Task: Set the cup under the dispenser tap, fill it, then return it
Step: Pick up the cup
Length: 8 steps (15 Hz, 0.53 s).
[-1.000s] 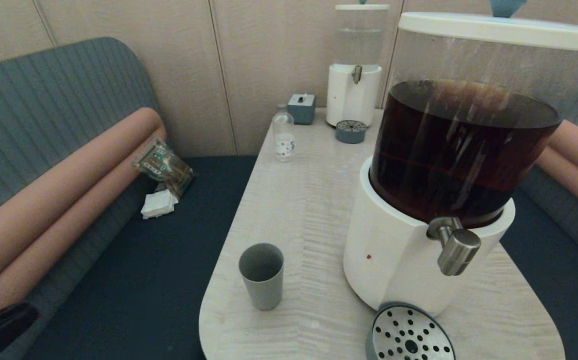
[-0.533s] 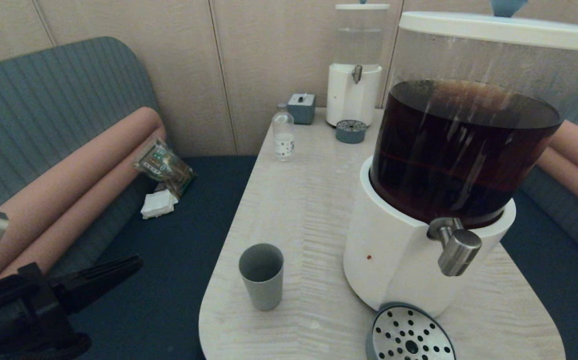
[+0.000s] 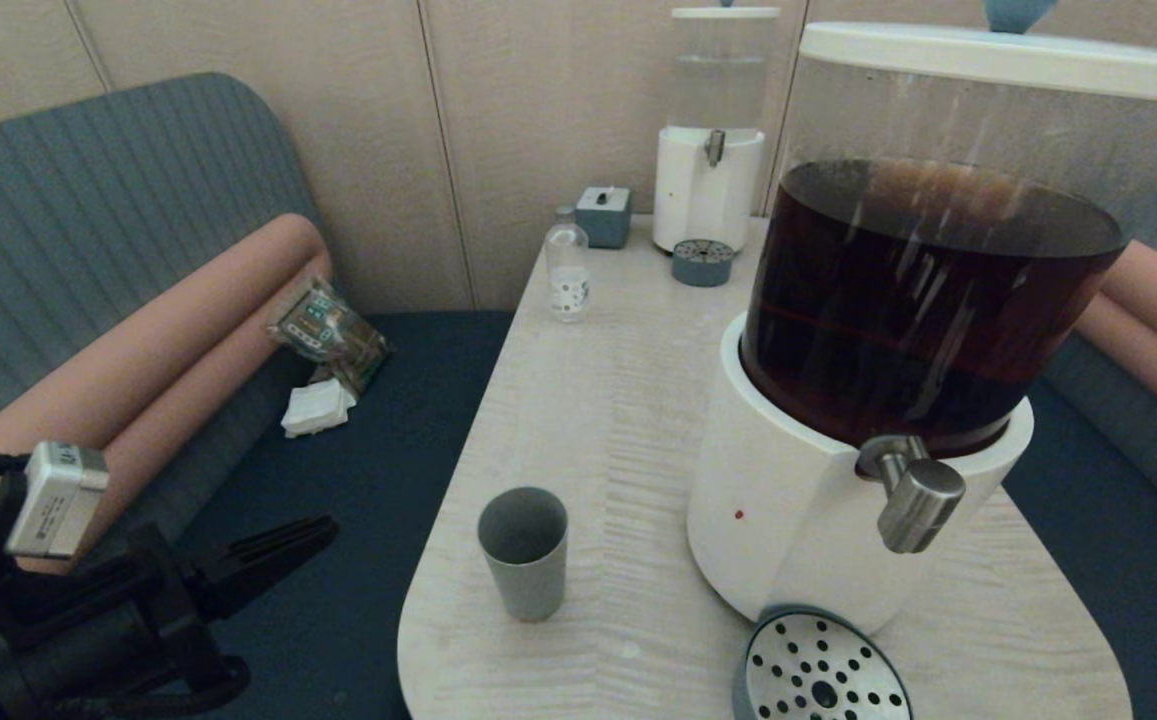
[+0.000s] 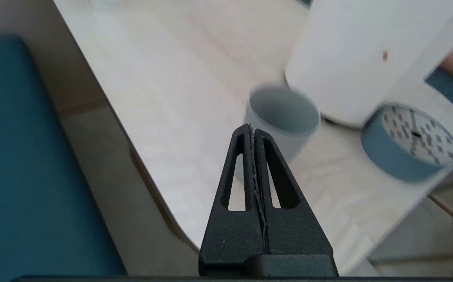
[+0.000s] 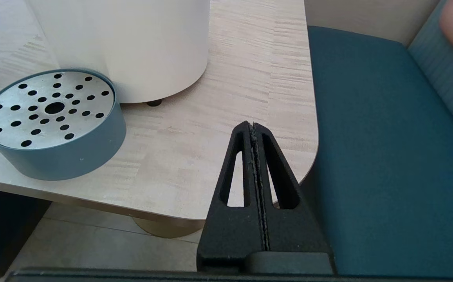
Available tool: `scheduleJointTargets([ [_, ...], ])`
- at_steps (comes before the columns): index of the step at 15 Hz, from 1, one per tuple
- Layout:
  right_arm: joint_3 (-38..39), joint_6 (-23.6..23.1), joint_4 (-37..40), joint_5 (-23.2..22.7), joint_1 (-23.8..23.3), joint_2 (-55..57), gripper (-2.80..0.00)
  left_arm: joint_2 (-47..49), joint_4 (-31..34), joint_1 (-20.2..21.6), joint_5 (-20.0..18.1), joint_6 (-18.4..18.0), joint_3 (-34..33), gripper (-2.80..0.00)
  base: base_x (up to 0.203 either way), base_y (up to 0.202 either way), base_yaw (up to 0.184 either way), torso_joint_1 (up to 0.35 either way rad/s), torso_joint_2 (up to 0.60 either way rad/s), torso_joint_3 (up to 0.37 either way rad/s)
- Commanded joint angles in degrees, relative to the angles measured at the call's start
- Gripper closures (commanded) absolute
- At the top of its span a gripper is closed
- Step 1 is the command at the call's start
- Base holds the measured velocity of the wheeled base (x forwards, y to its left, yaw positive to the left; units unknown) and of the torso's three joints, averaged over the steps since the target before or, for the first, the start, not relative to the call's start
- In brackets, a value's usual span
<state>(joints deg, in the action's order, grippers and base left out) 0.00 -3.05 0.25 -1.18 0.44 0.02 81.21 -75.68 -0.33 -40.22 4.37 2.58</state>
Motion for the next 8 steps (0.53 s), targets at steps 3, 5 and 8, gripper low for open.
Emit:
scheduleJointTargets([
  [3, 0.5, 0.0, 0.0, 0.0, 0.0, -0.4, 0.00, 4.6, -0.6, 0.1, -0.5, -0.7, -2.7, 0.00, 0.000, 0.000, 0.000, 0.000, 0.00, 0.000],
  [5, 0.5, 0.0, 0.0, 0.0, 0.0, -0.4, 0.00, 5.1, -0.5, 0.1, -1.1, -0.8, -2.6, 0.00, 0.000, 0.000, 0.000, 0.000, 0.00, 0.000],
  [8, 0.5, 0.0, 0.0, 0.0, 0.0, -0.4, 0.00, 8.4, -0.7, 0.1, -2.5, -3.0, -2.5, 0.00, 0.000, 0.000, 0.000, 0.000, 0.00, 0.000],
])
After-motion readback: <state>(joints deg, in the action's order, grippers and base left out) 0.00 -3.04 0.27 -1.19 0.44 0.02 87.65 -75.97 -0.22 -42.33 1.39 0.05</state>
